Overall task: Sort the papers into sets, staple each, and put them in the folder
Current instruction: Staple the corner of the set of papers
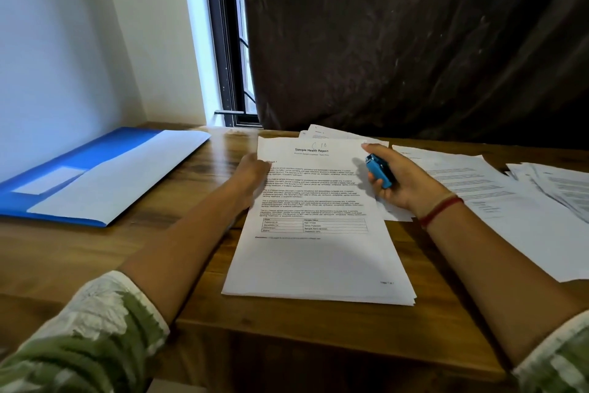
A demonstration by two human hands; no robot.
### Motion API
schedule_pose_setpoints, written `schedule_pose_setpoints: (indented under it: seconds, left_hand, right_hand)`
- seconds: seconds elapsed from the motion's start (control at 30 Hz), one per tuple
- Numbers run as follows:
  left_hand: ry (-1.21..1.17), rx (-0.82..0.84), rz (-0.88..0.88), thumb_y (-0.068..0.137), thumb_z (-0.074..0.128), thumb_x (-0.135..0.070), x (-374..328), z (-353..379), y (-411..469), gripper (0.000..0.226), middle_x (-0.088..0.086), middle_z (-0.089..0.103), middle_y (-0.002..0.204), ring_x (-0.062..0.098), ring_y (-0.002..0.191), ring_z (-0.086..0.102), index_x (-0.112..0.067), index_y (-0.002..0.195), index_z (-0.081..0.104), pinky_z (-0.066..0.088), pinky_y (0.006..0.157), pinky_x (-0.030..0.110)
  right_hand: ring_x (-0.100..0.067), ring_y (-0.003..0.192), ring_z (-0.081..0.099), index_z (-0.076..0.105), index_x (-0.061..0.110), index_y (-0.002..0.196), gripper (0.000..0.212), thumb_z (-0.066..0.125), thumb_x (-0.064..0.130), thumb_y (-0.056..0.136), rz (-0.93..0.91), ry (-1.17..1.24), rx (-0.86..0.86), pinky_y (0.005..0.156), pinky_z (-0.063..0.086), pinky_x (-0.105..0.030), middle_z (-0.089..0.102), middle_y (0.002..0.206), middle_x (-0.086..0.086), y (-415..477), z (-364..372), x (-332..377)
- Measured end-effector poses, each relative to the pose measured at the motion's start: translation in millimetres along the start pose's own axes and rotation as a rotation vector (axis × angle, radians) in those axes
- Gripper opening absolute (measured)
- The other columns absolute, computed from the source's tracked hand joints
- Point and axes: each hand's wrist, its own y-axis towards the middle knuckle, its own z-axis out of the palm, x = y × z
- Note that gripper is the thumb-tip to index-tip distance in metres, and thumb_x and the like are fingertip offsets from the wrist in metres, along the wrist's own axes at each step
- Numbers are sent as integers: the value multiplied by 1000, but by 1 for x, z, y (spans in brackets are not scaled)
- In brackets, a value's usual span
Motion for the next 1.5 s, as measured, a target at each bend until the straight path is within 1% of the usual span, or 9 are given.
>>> schedule_pose_setpoints:
  seconds: [0.17,0.3,0.6,0.8,0.93,1.07,1.17,1.3,1.5]
  left_hand:
    - [-7,16,40,99,43,-4,3,-1,-3,14,0,62,83,10,66,60,-11,94,54,46,41,16]
    - [-24,-5,23,101,40,-8,4,0,-3,14,-1,63,84,11,68,61,-13,102,52,46,42,18]
    - [18,-12,19,99,33,1,6,-1,-1,27,2,64,75,11,51,61,-2,109,58,43,35,16]
    - [24,-21,-13,102,32,-5,10,0,8,20,0,63,79,14,66,61,-11,106,51,45,34,18]
    - [42,5,-2,102,34,-6,15,0,14,19,0,62,80,15,69,61,-14,93,48,47,47,24]
    - [-38,19,5,100,35,-2,23,0,26,17,7,63,86,21,76,63,-10,101,49,54,62,34]
    - [-33,43,4,99,36,-3,25,-1,28,20,11,65,91,25,81,64,-16,104,50,55,76,40]
    - [13,61,50,93,37,1,27,-2,31,33,17,67,94,27,74,66,-5,121,53,53,58,34]
    - [91,47,45,93,34,2,28,-1,35,31,8,57,72,14,53,53,-2,119,51,38,40,23]
  right_hand:
    - [-9,47,59,58,13,91,33,75,40,80,14,-79,32,42,51,-18,62,78,-9,3,2,-8]
    - [-12,56,61,60,15,106,38,74,41,81,-33,-123,19,61,56,-23,65,91,-11,5,6,-13]
    - [-14,66,62,56,20,112,36,68,41,86,-81,-184,-62,49,55,-20,66,95,-10,4,13,-20]
    - [-15,71,61,52,18,129,53,70,40,85,-130,-134,-121,53,55,-19,62,109,-12,-2,15,-18]
    - [-12,70,63,55,20,131,49,66,41,88,-581,-367,-239,53,51,-18,60,121,-5,-4,26,-2]
    - [-8,44,60,57,18,128,40,63,32,91,-569,-715,60,38,41,-16,63,85,5,2,82,14]
    - [-16,54,65,53,23,127,36,56,23,91,-532,-996,151,43,47,-20,64,98,-4,16,119,7]
    - [-37,83,69,58,7,124,34,40,8,95,-501,-1075,145,69,60,-45,63,112,-13,27,132,-7]
    - [-30,70,69,66,7,101,22,47,19,98,-600,-922,109,58,60,-39,64,89,-7,40,128,-16]
